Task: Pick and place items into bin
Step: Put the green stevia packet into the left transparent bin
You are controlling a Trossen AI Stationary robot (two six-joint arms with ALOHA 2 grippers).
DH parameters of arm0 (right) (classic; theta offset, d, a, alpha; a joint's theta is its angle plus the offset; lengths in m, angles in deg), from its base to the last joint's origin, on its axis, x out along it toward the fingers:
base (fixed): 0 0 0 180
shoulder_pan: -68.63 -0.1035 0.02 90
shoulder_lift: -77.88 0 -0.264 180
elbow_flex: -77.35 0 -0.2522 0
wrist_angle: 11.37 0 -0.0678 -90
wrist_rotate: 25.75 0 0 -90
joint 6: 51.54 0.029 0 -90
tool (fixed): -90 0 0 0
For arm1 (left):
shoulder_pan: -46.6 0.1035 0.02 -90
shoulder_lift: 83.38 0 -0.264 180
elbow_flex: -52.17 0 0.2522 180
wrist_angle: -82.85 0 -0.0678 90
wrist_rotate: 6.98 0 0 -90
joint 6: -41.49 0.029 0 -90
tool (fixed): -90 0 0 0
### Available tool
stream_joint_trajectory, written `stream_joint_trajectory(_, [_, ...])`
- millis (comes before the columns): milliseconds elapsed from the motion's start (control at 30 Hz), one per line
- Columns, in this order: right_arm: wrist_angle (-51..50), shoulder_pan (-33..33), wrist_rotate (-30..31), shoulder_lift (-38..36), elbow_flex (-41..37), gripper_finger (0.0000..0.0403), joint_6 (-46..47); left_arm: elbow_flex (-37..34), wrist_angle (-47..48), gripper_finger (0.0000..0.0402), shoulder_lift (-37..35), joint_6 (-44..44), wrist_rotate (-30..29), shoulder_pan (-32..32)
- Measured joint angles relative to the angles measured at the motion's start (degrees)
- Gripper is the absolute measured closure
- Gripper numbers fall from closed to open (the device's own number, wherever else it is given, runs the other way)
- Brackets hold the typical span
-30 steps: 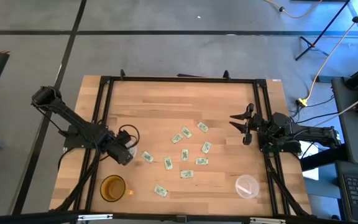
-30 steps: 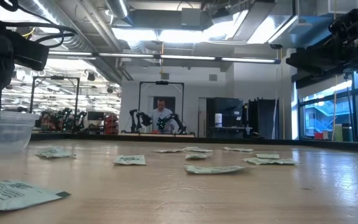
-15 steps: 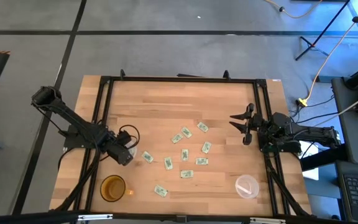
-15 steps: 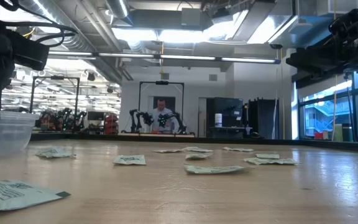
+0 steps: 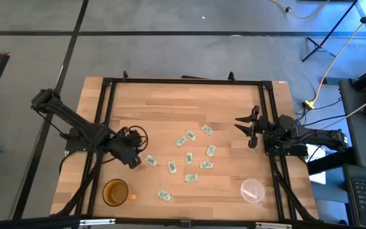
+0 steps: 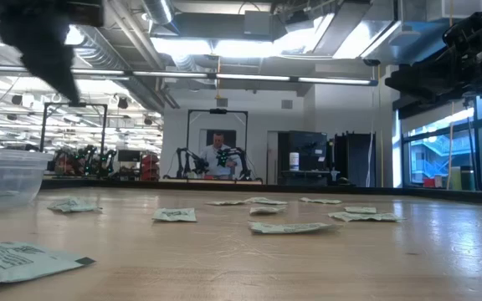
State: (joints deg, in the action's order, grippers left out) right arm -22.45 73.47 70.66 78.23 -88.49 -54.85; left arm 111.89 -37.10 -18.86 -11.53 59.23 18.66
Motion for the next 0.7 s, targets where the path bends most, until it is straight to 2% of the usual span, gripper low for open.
stream_joint_trajectory(300, [0.0,-0.01,0.01,-0.01,0.01,0.027,-0.12,0.15,-10.66,0.0301,6.0,29.22,5.47,8.57])
stream_joint_trajectory(400, [0.0,-0.01,0.01,-0.01,0.01,0.027,-0.17,0.15,-14.48,0.03,9.44,36.43,10.85,9.99])
stream_joint_trajectory(500, [0.0,0.0,0.01,-0.01,0.01,0.027,-0.17,0.15,-16.9,0.0301,13.14,38.7,15.59,10.7])
stream_joint_trajectory(700, [-0.01,0.0,0.01,-0.01,0.02,0.027,-0.19,0.15,-15.89,0.0303,19.7,41.17,18.82,10.84])
